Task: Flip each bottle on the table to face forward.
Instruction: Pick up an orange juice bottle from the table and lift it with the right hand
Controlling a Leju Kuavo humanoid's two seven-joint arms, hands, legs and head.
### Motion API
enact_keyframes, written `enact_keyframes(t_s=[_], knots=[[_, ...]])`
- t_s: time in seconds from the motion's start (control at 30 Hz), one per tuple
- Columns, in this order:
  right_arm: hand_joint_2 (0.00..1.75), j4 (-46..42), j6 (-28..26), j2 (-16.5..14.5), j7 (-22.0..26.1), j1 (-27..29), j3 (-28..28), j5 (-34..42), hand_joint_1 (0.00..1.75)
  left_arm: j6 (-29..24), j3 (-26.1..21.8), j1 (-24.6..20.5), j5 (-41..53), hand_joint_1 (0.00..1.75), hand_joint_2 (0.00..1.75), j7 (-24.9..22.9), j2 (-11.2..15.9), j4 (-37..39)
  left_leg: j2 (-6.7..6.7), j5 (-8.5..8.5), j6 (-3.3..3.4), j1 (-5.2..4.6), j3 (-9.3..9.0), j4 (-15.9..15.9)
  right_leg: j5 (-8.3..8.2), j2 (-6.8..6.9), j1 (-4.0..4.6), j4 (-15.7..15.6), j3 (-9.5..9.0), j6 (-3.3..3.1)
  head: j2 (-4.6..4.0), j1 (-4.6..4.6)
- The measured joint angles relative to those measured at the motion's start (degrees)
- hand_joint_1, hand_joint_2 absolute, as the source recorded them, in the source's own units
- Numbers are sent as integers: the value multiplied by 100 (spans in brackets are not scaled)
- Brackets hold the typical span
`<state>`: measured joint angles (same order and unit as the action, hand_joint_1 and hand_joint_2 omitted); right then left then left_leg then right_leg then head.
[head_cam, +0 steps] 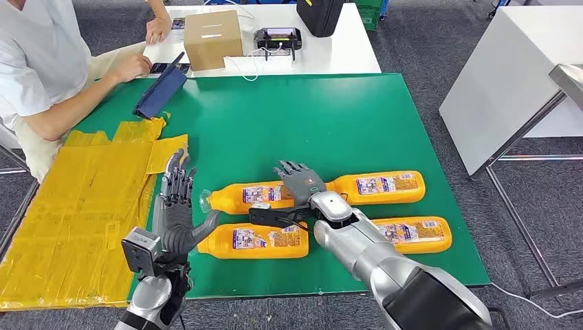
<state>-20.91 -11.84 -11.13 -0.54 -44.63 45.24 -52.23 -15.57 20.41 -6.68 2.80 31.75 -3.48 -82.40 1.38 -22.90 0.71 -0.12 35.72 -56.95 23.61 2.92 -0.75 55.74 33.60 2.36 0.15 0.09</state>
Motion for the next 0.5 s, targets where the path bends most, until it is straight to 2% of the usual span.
enact_keyframes(t_s=[0.3, 0.5], knots=[[175, 148, 43, 87, -1, 1, 16, -369, 0, 34, 0, 0, -97, 0, 175, 34, -1, 0, 0, 0, 0, 0, 0, 0, 0, 0, 0, 0, -1, 0, 0, -1], [175, 215, 317, 80, 131, -21, 253, -870, 0, 51, 0, 1, -139, 0, 175, 52, -7, 1, 0, 0, 0, 0, 0, 0, 0, -1, 1, 0, 0, 0, 0, -1]])
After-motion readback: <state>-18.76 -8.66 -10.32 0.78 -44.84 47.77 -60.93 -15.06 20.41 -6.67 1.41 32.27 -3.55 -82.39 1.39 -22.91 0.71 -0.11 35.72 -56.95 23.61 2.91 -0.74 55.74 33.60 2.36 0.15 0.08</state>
